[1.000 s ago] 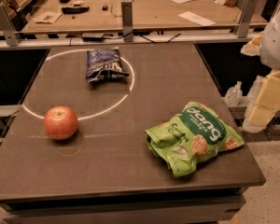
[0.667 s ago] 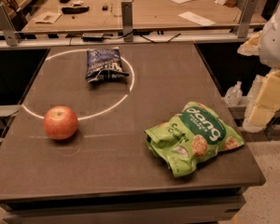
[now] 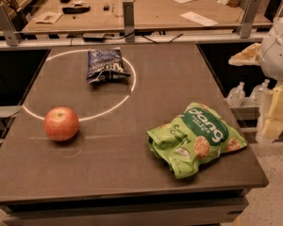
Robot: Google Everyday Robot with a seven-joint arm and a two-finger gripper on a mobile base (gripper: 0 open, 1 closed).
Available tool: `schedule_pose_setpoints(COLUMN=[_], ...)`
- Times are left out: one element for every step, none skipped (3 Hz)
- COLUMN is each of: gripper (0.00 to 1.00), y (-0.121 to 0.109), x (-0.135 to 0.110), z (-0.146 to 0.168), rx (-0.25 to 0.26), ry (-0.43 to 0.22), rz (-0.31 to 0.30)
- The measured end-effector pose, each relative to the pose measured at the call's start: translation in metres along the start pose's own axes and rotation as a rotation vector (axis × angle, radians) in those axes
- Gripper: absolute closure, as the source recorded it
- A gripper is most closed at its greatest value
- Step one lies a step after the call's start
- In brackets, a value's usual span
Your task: Move green rice chip bag near blue chip bag
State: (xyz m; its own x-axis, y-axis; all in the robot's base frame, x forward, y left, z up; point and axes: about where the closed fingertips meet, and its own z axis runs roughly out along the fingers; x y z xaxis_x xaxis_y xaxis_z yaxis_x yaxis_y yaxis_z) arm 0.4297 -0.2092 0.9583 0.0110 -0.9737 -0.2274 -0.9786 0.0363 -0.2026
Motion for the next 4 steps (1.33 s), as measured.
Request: schedule_pose_setpoints(gripper=[0.0, 0.0, 0.0, 0.0], y=[0.015, 0.015, 0.022, 0.036], x=[-0.004, -0.004, -0.011, -0.023], z=[0.007, 0.007, 0.022, 0.045], rx=[-0.008, -0.008, -0.053, -0.124], ry=[0.0, 0.0, 0.013, 0.007], rz=[-0.149, -0.149, -0.156, -0.182])
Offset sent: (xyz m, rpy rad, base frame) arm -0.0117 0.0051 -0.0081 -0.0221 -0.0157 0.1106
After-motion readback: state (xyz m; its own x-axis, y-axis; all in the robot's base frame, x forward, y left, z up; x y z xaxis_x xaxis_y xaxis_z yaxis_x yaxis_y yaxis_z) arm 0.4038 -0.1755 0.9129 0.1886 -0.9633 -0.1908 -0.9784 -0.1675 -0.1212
